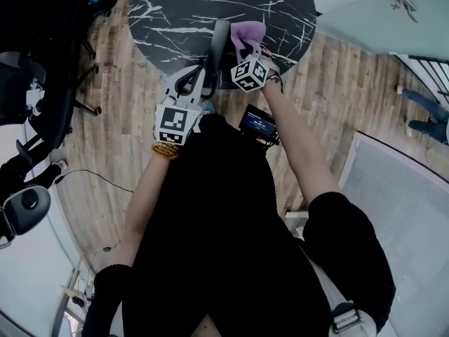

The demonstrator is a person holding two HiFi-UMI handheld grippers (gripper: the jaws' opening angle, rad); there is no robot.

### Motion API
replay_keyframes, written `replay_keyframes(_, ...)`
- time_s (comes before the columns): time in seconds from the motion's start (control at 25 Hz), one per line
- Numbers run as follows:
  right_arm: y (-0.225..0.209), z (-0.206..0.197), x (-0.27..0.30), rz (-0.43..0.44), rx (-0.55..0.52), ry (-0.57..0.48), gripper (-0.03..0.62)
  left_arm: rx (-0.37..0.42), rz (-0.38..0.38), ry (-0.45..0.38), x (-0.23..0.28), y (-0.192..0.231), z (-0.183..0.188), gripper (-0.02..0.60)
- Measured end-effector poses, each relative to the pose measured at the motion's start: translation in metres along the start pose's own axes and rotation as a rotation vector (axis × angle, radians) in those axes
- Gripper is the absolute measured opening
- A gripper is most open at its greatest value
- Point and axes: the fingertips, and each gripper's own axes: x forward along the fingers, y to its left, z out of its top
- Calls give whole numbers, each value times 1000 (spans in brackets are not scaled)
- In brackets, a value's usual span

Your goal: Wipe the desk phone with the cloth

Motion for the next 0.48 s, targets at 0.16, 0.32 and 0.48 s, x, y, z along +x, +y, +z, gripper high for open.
replay_keyframes(0.16, 6, -2, -2, 17, 14, -4, 69, 0, -1, -1, 0, -1, 0, 18)
replay_keyframes(0.32, 10, -3, -3, 37, 28, -5, 69, -1, -4, -1, -1, -2, 0, 18)
replay_keyframes(0.48, 18, -4, -5, 61, 37, -6, 69, 0, -7, -1, -2, -3, -1, 18)
